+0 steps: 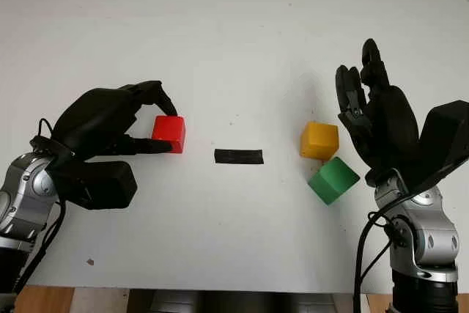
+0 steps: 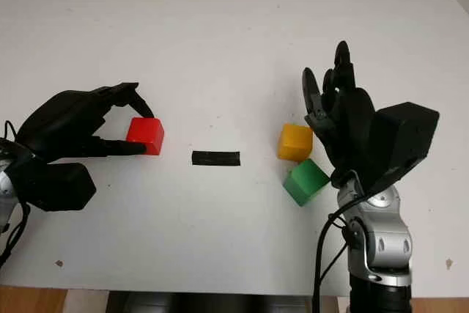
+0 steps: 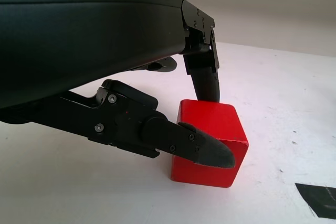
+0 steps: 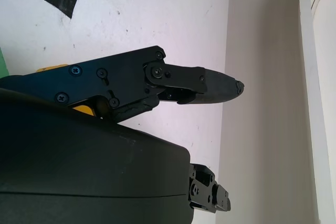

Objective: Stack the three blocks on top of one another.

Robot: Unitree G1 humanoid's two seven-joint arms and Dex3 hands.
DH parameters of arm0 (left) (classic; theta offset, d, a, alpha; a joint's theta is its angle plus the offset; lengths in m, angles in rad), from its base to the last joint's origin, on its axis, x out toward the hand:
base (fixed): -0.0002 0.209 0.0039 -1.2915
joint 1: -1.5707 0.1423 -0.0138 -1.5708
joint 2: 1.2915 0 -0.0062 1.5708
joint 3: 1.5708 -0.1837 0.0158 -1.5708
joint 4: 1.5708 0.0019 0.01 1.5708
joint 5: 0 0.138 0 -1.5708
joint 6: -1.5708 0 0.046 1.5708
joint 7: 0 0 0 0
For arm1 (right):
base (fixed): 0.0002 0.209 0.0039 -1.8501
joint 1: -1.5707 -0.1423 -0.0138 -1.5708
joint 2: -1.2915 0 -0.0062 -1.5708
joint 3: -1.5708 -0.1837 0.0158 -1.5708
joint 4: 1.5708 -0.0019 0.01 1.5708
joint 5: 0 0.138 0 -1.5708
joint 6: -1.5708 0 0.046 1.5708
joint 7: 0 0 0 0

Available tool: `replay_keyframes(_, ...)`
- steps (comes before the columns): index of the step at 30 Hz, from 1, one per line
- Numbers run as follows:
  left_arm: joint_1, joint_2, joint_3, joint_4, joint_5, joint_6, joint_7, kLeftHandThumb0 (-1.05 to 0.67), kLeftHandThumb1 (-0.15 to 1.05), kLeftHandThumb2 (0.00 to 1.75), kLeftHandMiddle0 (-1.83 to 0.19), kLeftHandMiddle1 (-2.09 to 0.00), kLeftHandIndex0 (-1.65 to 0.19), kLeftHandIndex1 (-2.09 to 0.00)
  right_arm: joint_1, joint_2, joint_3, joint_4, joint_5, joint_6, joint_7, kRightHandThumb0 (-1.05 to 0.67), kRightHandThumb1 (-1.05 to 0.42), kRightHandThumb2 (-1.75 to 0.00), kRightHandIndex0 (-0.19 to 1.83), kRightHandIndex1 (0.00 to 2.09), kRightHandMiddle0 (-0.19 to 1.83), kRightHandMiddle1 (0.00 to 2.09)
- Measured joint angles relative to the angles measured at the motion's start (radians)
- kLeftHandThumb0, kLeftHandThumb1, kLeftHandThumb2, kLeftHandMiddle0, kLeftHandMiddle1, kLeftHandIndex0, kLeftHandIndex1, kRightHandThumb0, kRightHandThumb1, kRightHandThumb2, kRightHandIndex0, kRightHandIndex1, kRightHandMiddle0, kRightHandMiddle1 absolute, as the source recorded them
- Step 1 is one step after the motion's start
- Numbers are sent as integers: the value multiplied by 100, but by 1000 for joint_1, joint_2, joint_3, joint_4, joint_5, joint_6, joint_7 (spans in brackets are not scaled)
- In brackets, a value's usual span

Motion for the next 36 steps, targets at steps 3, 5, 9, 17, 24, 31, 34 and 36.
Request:
replay_keyframes(3,0,7,0,-3,7,-36,4,-47,105,11,-28,-6,-19,-149,0,3,1,0,-1,0,-2,-55,-105,-46,-19,0,-19,0)
replay_keyframes(5,1,9,0,-15,17,-50,4,-47,105,13,-28,-5,-17,-157,0,3,3,0,-4,-1,-2,-55,-105,-46,-19,0,-19,0)
replay_keyframes(9,2,10,0,-58,20,-59,1,-48,105,15,-27,-5,-13,-166,1,3,7,0,-14,-10,0,-54,-105,-47,-19,0,-19,0)
replay_keyframes(17,14,0,1,-207,4,-11,-46,-47,105,16,-30,-6,-7,-189,3,8,8,0,-18,-19,9,-55,-105,-47,-19,0,-19,0)
replay_keyframes(24,17,-44,-5,-340,-16,100,-131,-42,105,13,-31,-6,-12,-183,5,10,13,0,-29,-20,10,-54,-105,-48,-19,0,-19,0)
replay_keyframes(31,14,-92,-62,-387,24,166,-186,-36,105,8,-33,-6,-14,-177,5,18,25,0,-35,-20,3,-54,-105,-48,-19,0,-19,0)
replay_keyframes(34,9,-104,-88,-387,21,181,-224,-37,105,10,-32,-5,-16,-174,5,23,25,0,-33,-21,0,-53,-105,-48,-19,0,-19,0)
replay_keyframes(36,5,-120,-107,-387,13,201,-253,-38,105,10,-32,-6,-18,-177,5,30,25,0,-30,-21,-1,-54,-105,-48,-19,0,-19,0)
